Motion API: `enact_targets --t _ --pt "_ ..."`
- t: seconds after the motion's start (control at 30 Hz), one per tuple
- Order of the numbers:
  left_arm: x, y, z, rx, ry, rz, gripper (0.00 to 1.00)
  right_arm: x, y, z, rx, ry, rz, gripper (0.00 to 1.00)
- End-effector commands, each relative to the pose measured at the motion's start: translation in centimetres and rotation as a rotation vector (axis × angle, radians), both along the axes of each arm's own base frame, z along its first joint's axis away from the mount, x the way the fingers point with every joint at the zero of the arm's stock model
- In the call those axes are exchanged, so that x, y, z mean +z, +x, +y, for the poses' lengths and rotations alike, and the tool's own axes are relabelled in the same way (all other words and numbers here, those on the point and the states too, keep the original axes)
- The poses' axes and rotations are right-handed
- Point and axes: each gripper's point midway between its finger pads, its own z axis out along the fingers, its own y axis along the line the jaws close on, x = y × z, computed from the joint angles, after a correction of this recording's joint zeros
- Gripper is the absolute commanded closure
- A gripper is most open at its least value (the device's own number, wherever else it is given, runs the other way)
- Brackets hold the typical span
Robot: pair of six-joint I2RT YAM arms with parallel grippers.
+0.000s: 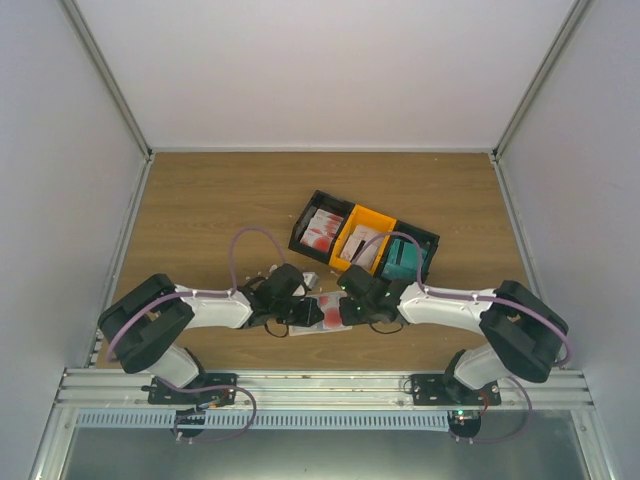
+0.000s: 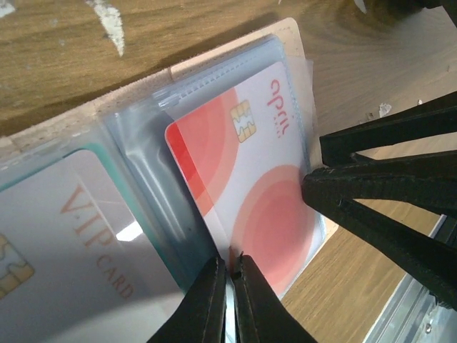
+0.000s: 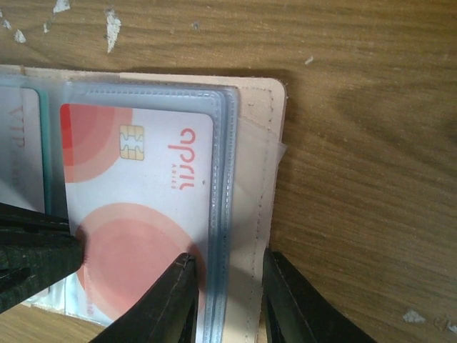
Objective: Put the credit cards into the card holder
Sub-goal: Insert the credit card into the card holder.
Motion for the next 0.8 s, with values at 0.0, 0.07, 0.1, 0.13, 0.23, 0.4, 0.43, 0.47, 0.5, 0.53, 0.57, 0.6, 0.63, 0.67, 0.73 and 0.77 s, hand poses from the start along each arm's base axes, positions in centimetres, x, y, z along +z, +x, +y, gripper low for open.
enact_targets --t 0.0,0.07,0.1,0.13,0.23,0.4,0.43,0.47,0.5,0.53,0.57,0.6,0.63,0.67,0.73,0.77 --pt "1.2 0.6 -1.2 -0.032 -0.019 -0.069 0.90 -0.5 -1.4 -1.5 -0.005 -0.050 0.033 0.72" --pt "2.3 0.8 -1.3 -0.032 -0.030 -0.091 0.84 0.9 -0.8 -1.7 -0.029 -0.043 -0.013 0.69" --pt "3.0 0.9 -1.4 -0.034 -0.038 -0.108 0.81 1.8 -0.4 -1.8 -0.043 -0.033 -0.037 0.66" --pt "3.9 1.2 -1.5 -0.035 -0.047 -0.128 0.77 2.5 -0.1 -1.9 -0.057 -0.026 -0.059 0.64" --pt "6.2 1.7 -1.1 -0.019 -0.048 -0.183 0.66 4.5 0.6 -2.6 -0.097 -0.002 -0.126 0.56" --pt "8.0 2.0 1.6 0.066 -0.012 -0.260 0.51 5.7 1.1 -3.9 -0.142 0.037 -0.196 0.46" --pt "8.3 2.0 2.0 0.077 -0.007 -0.264 0.48 6.0 1.1 -4.0 -0.145 0.049 -0.205 0.44" --pt "8.5 1.9 2.3 0.083 -0.004 -0.268 0.46 6.3 1.2 -3.9 -0.144 0.064 -0.214 0.42" --pt "8.7 1.8 2.5 0.084 -0.001 -0.270 0.44 6.6 1.2 -3.8 -0.139 0.081 -0.224 0.41" --pt "8.9 1.6 2.6 0.082 -0.006 -0.270 0.42 6.7 1.1 -3.7 -0.134 0.097 -0.231 0.39" --pt "9.0 1.4 2.7 0.079 -0.015 -0.269 0.39 6.7 1.1 -3.5 -0.126 0.116 -0.234 0.38" --pt "9.0 1.2 2.7 0.075 -0.027 -0.265 0.38 6.6 0.9 -3.3 -0.120 0.133 -0.230 0.37" --pt "9.0 1.0 2.6 0.073 -0.037 -0.258 0.38 6.6 0.8 -3.0 -0.105 0.151 -0.226 0.36" --pt "9.0 0.7 2.4 0.062 -0.052 -0.247 0.38 6.2 0.6 -2.8 -0.092 0.164 -0.216 0.35" --pt "9.0 0.3 1.8 0.034 -0.089 -0.228 0.41 5.8 0.4 -2.3 -0.083 0.188 -0.197 0.35" --pt "9.1 0.1 1.3 0.017 -0.111 -0.221 0.44 5.5 0.4 -2.3 -0.080 0.190 -0.188 0.35"
